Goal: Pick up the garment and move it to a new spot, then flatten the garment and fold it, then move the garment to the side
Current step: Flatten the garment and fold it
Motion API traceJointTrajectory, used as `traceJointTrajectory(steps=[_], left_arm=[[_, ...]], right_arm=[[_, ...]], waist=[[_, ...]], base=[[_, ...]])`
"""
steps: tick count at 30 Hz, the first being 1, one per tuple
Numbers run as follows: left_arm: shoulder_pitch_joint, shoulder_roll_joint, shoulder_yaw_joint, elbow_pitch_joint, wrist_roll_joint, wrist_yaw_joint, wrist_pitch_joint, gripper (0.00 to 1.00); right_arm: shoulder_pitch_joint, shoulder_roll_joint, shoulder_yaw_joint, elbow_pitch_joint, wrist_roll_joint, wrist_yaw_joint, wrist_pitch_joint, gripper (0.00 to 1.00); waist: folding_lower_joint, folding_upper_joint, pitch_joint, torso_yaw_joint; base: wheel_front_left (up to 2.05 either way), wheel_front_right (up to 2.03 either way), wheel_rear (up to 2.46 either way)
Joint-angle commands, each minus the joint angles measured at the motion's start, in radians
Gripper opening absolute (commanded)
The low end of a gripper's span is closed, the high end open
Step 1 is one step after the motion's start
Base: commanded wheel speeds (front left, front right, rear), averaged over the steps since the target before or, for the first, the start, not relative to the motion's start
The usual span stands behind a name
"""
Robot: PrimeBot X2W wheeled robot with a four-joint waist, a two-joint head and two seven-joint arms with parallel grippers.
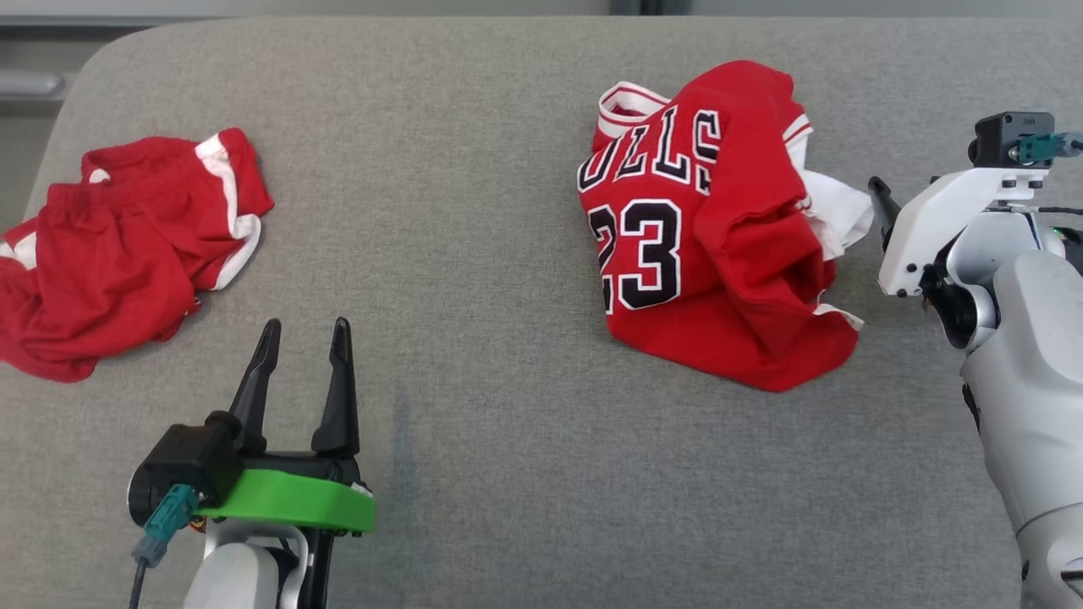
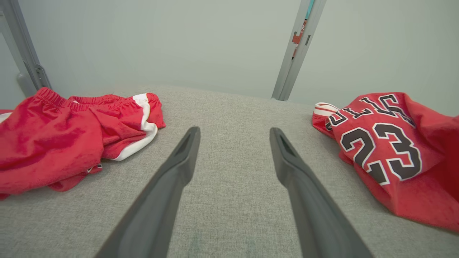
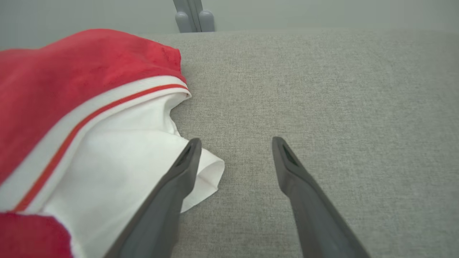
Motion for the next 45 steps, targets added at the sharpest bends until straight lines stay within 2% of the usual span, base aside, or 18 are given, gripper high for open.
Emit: traceJointTrajectory(steps=[1, 10, 11, 12, 14, 17, 20, 25, 30, 35, 36, 37, 42, 45], left_arm=[[-0.019, -0.002, 0.002, -0.003, 0.003, -0.005, -0.001, 1.0], [-0.022, -0.012, 0.009, 0.003, 0.01, -0.01, 0.0, 1.0], [-0.022, -0.012, 0.01, 0.004, 0.01, -0.01, 0.0, 1.0], [-0.023, -0.012, 0.013, 0.005, 0.011, -0.011, 0.0, 1.0], [-0.023, -0.013, 0.019, 0.006, 0.012, -0.012, 0.0, 1.0], [-0.016, -0.014, 0.03, 0.008, 0.014, -0.012, 0.0, 1.0], [0.001, -0.014, 0.04, 0.012, 0.017, -0.012, 0.0, 1.0], [0.025, -0.015, 0.054, 0.013, 0.019, -0.013, 0.0, 1.0], [0.046, -0.014, 0.066, 0.011, 0.025, -0.013, 0.0, 1.0], [0.066, -0.008, 0.077, 0.008, 0.03, -0.007, 0.0, 1.0], [0.069, -0.007, 0.078, 0.007, 0.03, -0.005, 0.0, 1.0], [0.072, -0.006, 0.08, 0.006, 0.031, -0.002, 0.0, 1.0], [0.085, -0.001, 0.084, 0.007, 0.029, 0.0, 0.0, 1.0], [0.09, 0.0, 0.085, 0.01, 0.026, 0.003, 0.0, 1.0]], right_arm=[[-0.013, 0.001, -0.003, 0.022, -0.005, 0.0, -0.011, 1.0], [0.001, 0.028, 0.049, 0.176, 0.023, 0.0, 0.028, 1.0], [0.003, 0.033, 0.058, 0.186, 0.033, 0.0, 0.034, 0.57], [0.004, 0.035, 0.071, 0.192, 0.042, 0.001, 0.039, 0.0], [-0.003, 0.027, 0.089, 0.192, 0.055, 0.0, 0.033, 0.0], [-0.04, -0.03, 0.095, 0.156, 0.028, -0.001, -0.056, 0.0], [-0.065, -0.051, 0.105, 0.115, -0.01, -0.001, -0.133, 0.0], [-0.027, -0.083, 0.069, 0.038, -0.082, -0.001, -0.19, 0.0], [0.093, -0.07, -0.029, -0.065, -0.164, -0.001, -0.169, 0.0], [0.27, 0.007, -0.135, -0.211, -0.222, -0.001, -0.126, 0.0], [0.298, 0.021, -0.145, -0.239, -0.228, -0.001, -0.12, 0.45], [0.336, 0.042, -0.161, -0.269, -0.228, -0.001, -0.103, 1.0], [0.454, 0.112, -0.195, -0.408, -0.242, -0.001, -0.068, 1.0], [0.508, 0.137, -0.189, -0.494, -0.241, -0.001, -0.111, 1.0]], waist=[[0.0, 0.0, 0.053, 0.053], [0.0, 0.0, 0.053, 0.071], [0.0, 0.0, 0.052, 0.07], [0.0, 0.0, 0.05, 0.068], [0.0, 0.0, 0.045, 0.06], [0.0, 0.0, 0.03, 0.044], [0.0, 0.0, 0.006, 0.023], [0.0, 0.0, -0.045, -0.022], [0.0, 0.0, -0.081, -0.068], [0.0, 0.0, -0.108, -0.104], [0.0, 0.0, -0.112, -0.11], [0.0, 0.0, -0.115, -0.117], [0.0, 0.0, -0.131, -0.137], [0.0, 0.0, -0.14, -0.144]], base=[[0.0, 0.0, 0.0], [0.0, 0.0, 0.0], [0.0, 0.0, 0.0], [0.0, 0.0, 0.0], [0.0, 0.0, 0.0], [0.0, 0.0, 0.0], [0.0, 0.0, 0.0], [0.0, 0.0, 0.0], [0.0, 0.0, 0.0], [0.0, 0.0, 0.0], [0.0, 0.0, 0.0], [0.0, 0.0, 0.0], [0.0, 0.0, 0.0], [0.0, 0.0, 0.0]])
